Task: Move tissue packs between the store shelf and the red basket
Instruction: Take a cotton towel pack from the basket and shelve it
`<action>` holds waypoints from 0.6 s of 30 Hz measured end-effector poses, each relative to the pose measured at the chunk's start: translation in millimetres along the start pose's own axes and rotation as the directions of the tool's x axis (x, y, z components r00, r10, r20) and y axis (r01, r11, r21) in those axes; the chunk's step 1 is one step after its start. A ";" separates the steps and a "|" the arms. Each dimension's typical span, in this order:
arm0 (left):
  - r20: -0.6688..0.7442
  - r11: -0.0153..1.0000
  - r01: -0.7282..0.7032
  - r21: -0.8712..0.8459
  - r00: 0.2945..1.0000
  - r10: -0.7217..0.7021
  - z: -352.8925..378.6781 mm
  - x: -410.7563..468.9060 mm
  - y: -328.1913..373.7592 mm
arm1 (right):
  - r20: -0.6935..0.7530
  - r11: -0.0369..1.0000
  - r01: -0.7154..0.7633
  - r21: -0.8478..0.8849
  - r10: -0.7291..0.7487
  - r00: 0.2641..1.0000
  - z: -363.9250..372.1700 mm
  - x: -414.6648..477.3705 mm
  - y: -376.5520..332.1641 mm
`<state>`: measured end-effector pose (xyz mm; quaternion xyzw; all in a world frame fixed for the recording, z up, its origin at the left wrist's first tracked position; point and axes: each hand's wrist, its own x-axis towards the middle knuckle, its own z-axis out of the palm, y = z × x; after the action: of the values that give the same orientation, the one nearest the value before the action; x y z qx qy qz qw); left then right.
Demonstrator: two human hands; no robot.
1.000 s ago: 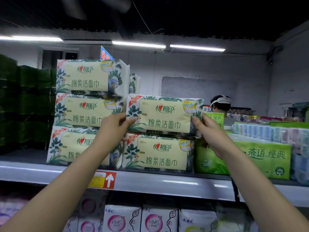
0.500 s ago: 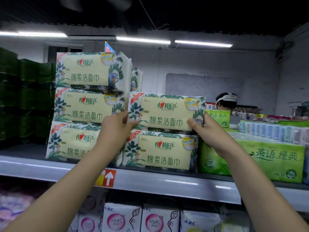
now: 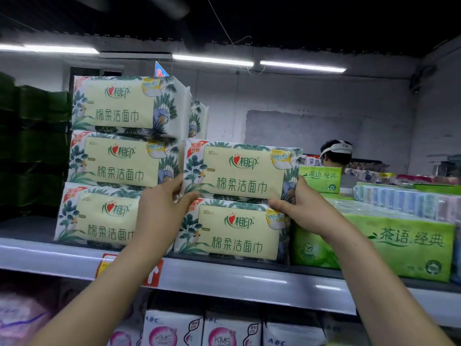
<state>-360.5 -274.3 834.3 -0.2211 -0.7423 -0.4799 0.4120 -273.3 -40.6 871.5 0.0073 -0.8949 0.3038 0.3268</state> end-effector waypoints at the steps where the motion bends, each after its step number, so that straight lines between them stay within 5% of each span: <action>1: -0.019 0.999 0.022 -0.027 1.000 -0.022 0.7 -1.1 0.2 | -0.004 1.000 0.001 -0.013 -0.001 1.000 0.2 -0.1 0.5; 10: 0.005 0.998 0.036 -0.047 0.999 -0.036 -1.0 -2.8 5.5 | -0.010 1.000 -0.001 0.009 0.001 1.000 1.2 -1.9 1.1; 18: 0.163 0.885 0.223 -0.409 0.972 -0.169 -14.7 -6.1 1.4 | -0.054 0.984 -0.024 0.175 0.034 0.998 7.3 -5.9 4.5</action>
<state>-350.2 -286.4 832.9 -0.2583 -0.6625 -0.6545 0.2570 -273.8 -42.0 861.2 0.0139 -0.8553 0.3857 0.3458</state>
